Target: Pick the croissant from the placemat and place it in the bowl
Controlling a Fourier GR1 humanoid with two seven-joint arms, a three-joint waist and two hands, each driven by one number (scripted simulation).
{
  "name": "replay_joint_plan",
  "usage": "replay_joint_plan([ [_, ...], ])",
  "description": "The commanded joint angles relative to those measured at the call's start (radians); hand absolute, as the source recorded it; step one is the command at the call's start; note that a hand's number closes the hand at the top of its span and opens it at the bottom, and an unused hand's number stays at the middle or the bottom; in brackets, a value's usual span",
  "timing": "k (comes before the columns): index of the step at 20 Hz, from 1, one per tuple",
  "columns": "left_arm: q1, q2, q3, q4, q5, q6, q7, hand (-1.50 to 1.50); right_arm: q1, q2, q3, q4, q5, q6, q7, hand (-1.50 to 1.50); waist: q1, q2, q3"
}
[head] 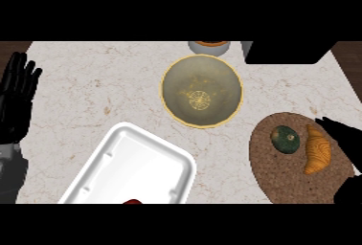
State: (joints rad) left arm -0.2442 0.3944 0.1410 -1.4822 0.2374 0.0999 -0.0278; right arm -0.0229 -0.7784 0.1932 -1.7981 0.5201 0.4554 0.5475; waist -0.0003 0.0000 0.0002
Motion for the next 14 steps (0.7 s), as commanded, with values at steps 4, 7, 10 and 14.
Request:
replay_joint_plan([
  [4,0.066,-0.023,0.026,0.002,-0.009,-0.063,-0.061,0.0,0.081,0.027,-0.062,0.018,0.074,0.0,-0.159,-1.5,-0.003,-0.001,0.0],
  [7,-0.024,-0.065,-0.009,0.029,-0.055,0.005,0.001,0.0,-0.051,0.119,-0.016,0.156,0.147,-0.026,-0.188,-1.5,0.002,0.001,0.0],
  [10,-0.04,-0.014,0.058,0.053,-0.024,-0.049,-0.003,0.0,-0.067,0.112,-0.057,0.216,0.167,0.002,-0.244,-1.5,0.001,0.001,0.0],
  [14,0.039,-0.029,0.075,0.051,-0.026,-0.091,-0.075,0.0,-0.027,0.207,-0.001,0.18,0.246,-0.001,-0.162,-1.5,0.002,0.001,0.0],
])
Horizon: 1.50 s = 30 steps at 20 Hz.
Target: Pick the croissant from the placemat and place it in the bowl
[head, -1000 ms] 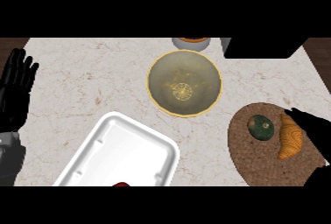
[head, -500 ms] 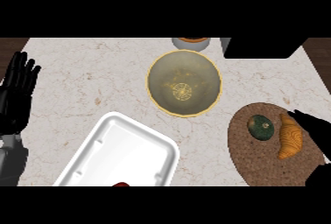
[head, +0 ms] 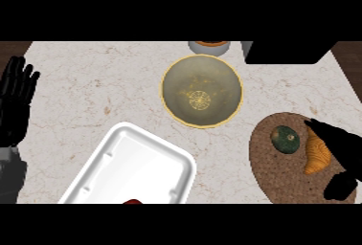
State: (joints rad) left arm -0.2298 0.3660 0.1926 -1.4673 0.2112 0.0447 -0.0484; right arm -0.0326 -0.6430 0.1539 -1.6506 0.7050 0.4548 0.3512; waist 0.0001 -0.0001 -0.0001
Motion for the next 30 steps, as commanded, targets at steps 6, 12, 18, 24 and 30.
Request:
replay_joint_plan([
  [6,-0.08,-0.013,0.015,0.015,-0.027,0.007,0.066,0.0,-0.045,0.062,-0.049,0.196,0.116,-0.039,-0.135,-1.5,-0.001,0.001,0.0],
  [12,-0.089,-0.024,0.013,-0.04,-0.053,0.024,0.098,0.0,-0.051,0.11,-0.057,0.265,0.175,-0.054,-0.147,-1.5,-0.001,0.0,0.0],
  [18,0.004,-0.037,0.032,-0.038,-0.058,-0.03,0.041,0.0,-0.034,0.142,-0.09,0.333,0.24,-0.106,-0.173,-1.5,-0.001,0.0,0.0],
  [24,-0.051,-0.056,0.011,-0.024,-0.076,-0.01,0.067,0.0,-0.067,0.134,-0.101,0.368,0.278,-0.21,-0.293,1.5,-0.002,0.0,0.0],
  [30,-0.018,-0.024,0.075,0.006,-0.042,-0.07,0.007,0.0,-0.073,0.15,-0.108,0.327,0.317,-0.207,-0.306,1.5,-0.002,-0.001,0.0],
])
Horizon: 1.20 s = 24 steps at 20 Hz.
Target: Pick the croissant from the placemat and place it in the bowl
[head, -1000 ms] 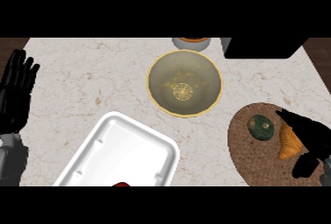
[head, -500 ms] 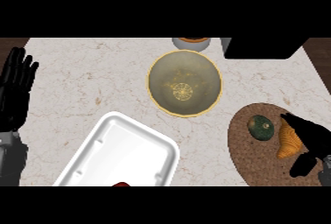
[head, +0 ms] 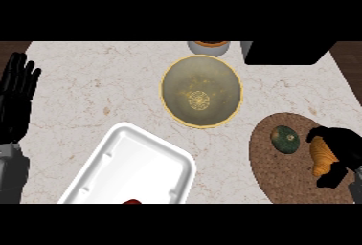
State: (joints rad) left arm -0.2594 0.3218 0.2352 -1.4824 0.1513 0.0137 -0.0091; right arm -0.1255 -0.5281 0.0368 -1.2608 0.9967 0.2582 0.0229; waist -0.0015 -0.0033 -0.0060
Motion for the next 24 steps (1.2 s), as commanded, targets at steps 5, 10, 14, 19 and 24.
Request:
replay_joint_plan([
  [5,0.063,-0.031,-0.011,-0.085,-0.023,0.024,0.019,0.0,0.098,0.027,-0.054,-0.146,0.02,-0.023,0.057,1.5,-0.004,0.0,0.006],
  [10,0.06,0.018,0.054,-0.016,-0.005,0.017,0.005,0.0,0.363,0.081,-0.232,-0.236,-0.058,-0.097,0.232,1.5,-0.091,-0.016,0.002],
  [14,0.066,-0.003,0.032,-0.047,-0.002,0.014,0.021,0.0,0.573,0.122,-0.264,-0.561,-0.065,-0.099,0.315,1.5,-0.063,-0.01,0.002],
  [19,0.071,-0.037,0.001,-0.054,-0.02,0.026,0.01,0.0,0.717,0.147,-0.36,-0.9,-0.09,-0.066,0.396,1.5,-0.039,-0.005,0.003],
  [24,0.025,-0.013,0.018,-0.01,-0.006,0.002,-0.004,0.0,0.729,0.214,-0.366,-1.176,-0.223,-0.014,0.388,1.5,-0.031,-0.002,0.004],
])
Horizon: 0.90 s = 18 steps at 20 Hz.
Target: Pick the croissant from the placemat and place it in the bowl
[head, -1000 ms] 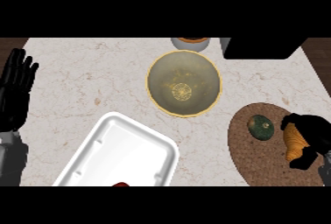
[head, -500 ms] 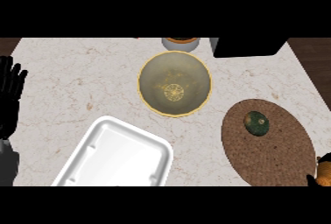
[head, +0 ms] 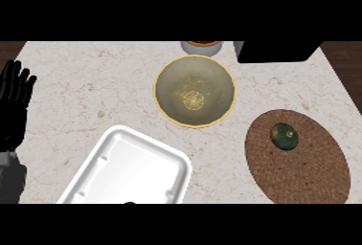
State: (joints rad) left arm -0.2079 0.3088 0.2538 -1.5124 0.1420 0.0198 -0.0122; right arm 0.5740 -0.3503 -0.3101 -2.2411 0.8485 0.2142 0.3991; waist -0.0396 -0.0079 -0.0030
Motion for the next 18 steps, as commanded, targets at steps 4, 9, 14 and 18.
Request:
replay_joint_plan([
  [4,0.016,0.015,0.023,0.019,0.036,-0.049,-0.03,0.0,-0.009,0.021,-0.004,-0.381,-0.064,0.082,0.087,1.5,0.021,0.003,-0.001],
  [9,-0.034,-0.012,-0.025,0.007,-0.019,0.007,0.005,0.0,-0.242,0.055,0.066,-0.354,-0.14,0.075,0.152,1.5,0.03,0.003,-0.001],
  [14,-0.037,0.015,-0.004,0.041,0.004,-0.036,-0.02,0.0,-0.452,0.081,0.178,-0.346,-0.154,0.174,0.311,1.5,0.047,0.006,-0.004],
  [18,-0.049,-0.011,-0.032,0.023,-0.012,-0.017,-0.008,0.0,-0.714,0.108,0.255,-0.264,-0.135,0.251,0.509,1.5,0.06,0.006,-0.003],
])
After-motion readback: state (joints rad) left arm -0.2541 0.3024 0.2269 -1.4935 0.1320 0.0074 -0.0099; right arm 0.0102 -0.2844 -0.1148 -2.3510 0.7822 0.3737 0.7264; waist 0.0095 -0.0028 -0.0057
